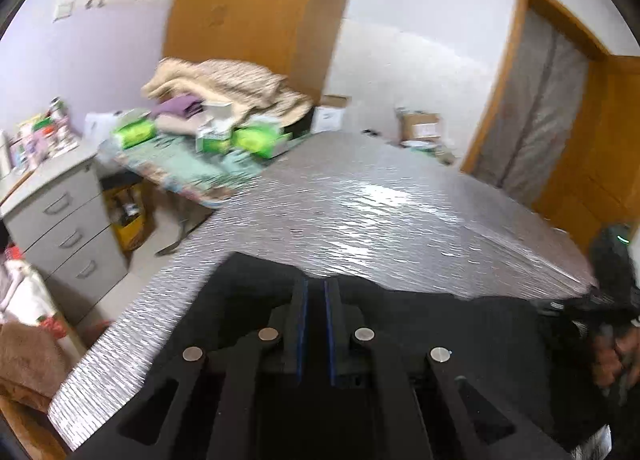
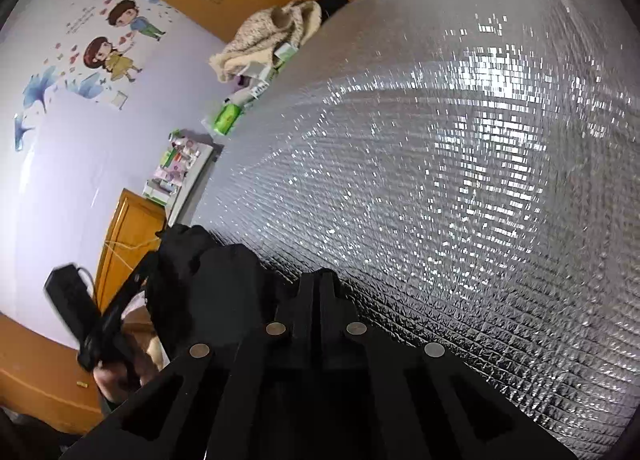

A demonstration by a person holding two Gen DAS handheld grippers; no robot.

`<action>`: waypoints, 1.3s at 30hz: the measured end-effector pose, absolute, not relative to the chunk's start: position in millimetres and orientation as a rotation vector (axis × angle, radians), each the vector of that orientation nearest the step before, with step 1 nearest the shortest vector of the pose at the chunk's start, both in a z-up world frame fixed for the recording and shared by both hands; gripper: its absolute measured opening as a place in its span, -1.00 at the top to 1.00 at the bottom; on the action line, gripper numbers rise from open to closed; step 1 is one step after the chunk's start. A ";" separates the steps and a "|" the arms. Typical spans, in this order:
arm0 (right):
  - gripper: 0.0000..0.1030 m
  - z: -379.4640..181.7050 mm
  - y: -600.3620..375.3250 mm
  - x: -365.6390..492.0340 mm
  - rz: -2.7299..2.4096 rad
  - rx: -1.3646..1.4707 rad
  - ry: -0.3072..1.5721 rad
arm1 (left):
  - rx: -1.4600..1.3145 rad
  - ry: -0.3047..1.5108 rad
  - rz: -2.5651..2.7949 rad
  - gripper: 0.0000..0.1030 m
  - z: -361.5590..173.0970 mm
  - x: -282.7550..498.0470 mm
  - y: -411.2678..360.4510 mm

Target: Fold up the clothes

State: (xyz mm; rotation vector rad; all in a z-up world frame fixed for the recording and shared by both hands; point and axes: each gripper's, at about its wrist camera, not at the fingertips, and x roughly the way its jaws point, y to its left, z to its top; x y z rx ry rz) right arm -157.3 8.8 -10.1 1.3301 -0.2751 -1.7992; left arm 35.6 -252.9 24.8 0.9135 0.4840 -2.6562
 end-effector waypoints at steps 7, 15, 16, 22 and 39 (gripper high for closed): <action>0.97 -15.3 41.5 -165.8 -1.900 1.328 -0.365 | 1.048 0.566 -2.543 0.96 -4.6 22.6 -276.8; 0.99 -16.2 64.4 -173.8 -1.965 1.334 -0.375 | 0.980 0.580 -2.556 0.97 4.2 39.2 -276.2; 0.92 -13.5 64.2 -172.2 -1.961 1.323 -0.369 | 0.957 0.584 -2.572 0.97 8.1 41.9 -275.0; 0.23 -2.1 51.9 -166.1 -1.917 1.285 -0.370 | 0.892 0.585 -2.560 0.92 25.3 38.0 -293.9; 0.97 -12.7 18.7 -162.2 -1.877 1.304 -0.216 | 1.126 0.466 -2.472 1.00 -5.7 -1.0 -300.4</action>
